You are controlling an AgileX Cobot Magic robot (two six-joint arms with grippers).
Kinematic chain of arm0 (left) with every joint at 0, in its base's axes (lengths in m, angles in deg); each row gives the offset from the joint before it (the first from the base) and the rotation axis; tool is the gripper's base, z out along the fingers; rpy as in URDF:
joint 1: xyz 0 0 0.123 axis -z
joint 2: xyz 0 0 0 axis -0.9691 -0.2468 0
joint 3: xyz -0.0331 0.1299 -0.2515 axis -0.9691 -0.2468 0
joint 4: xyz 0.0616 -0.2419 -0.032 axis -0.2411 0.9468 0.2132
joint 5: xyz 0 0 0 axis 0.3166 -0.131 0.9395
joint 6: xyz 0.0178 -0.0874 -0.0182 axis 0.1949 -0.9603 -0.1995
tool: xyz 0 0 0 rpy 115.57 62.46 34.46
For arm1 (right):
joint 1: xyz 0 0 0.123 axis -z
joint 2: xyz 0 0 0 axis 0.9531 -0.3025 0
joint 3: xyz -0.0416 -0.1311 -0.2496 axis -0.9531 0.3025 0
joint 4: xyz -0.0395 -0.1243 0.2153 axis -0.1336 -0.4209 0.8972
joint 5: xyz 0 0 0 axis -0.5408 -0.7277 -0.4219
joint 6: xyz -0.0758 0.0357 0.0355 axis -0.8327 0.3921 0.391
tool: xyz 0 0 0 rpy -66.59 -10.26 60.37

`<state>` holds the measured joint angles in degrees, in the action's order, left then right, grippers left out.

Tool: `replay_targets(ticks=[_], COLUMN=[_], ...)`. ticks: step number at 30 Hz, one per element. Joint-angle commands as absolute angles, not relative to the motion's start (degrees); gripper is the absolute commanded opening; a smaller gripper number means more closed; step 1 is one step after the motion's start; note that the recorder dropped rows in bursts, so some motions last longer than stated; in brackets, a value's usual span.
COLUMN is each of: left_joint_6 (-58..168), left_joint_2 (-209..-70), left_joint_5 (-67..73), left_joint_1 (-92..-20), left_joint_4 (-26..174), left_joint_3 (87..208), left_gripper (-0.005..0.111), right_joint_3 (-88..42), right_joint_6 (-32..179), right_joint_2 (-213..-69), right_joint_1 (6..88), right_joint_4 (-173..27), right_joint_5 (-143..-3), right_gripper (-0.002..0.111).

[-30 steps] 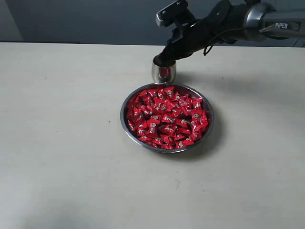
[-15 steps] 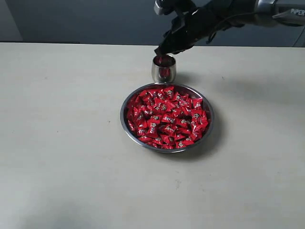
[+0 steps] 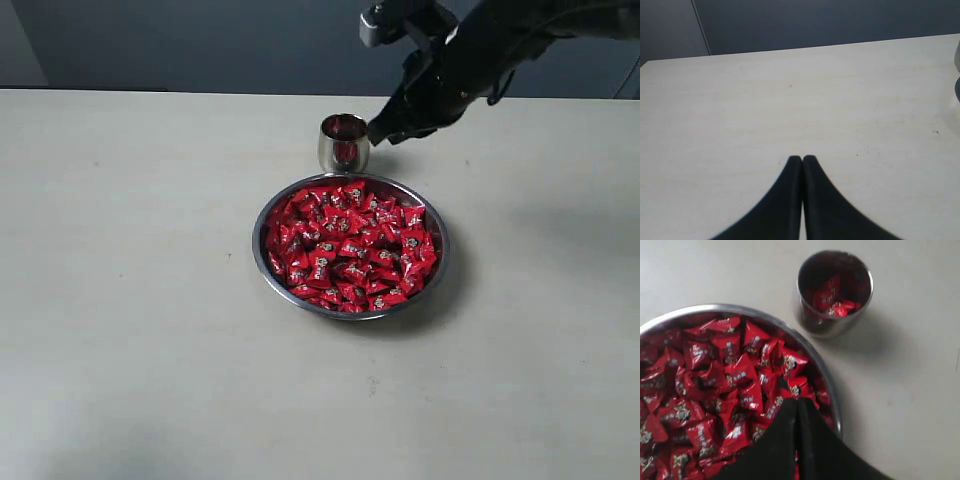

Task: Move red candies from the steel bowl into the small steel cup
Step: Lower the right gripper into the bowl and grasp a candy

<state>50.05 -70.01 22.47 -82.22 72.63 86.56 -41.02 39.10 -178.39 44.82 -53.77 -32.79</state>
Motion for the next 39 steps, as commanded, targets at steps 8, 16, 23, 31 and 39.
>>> replay_targets(ticks=[8,16,23,31,39], left_joint_6=[50.0,50.0,50.0,50.0,50.0], left_joint_2=[-69.7,-69.7,-69.7,-69.7,-69.7], left_joint_5=[22.2,22.2,22.2,22.2,22.2], left_joint_1=[-81.9,-81.9,-81.9,-81.9,-81.9], left_joint_4=[72.5,72.5,72.5,72.5,72.5], left_joint_3=[87.0,87.0,87.0,87.0,87.0], left_gripper=[0.0,0.0,0.0,0.0,0.0], right_joint_3=[-18.8,-10.1,-10.2,-14.5,-20.5], right_joint_6=[39.9,39.9,37.6,32.6,12.6], right_joint_2=[-165.7,-164.6,-167.6,-171.0,-174.6], right_joint_1=[45.0,45.0,45.0,44.9,44.9], right_joint_4=[-50.4,-49.8,-48.6,-46.7,-28.5], right_joint_5=[-47.9,-54.9,-55.7,-52.0,-40.3], right_gripper=[-0.001,-0.001,-0.001,-0.001,-0.001])
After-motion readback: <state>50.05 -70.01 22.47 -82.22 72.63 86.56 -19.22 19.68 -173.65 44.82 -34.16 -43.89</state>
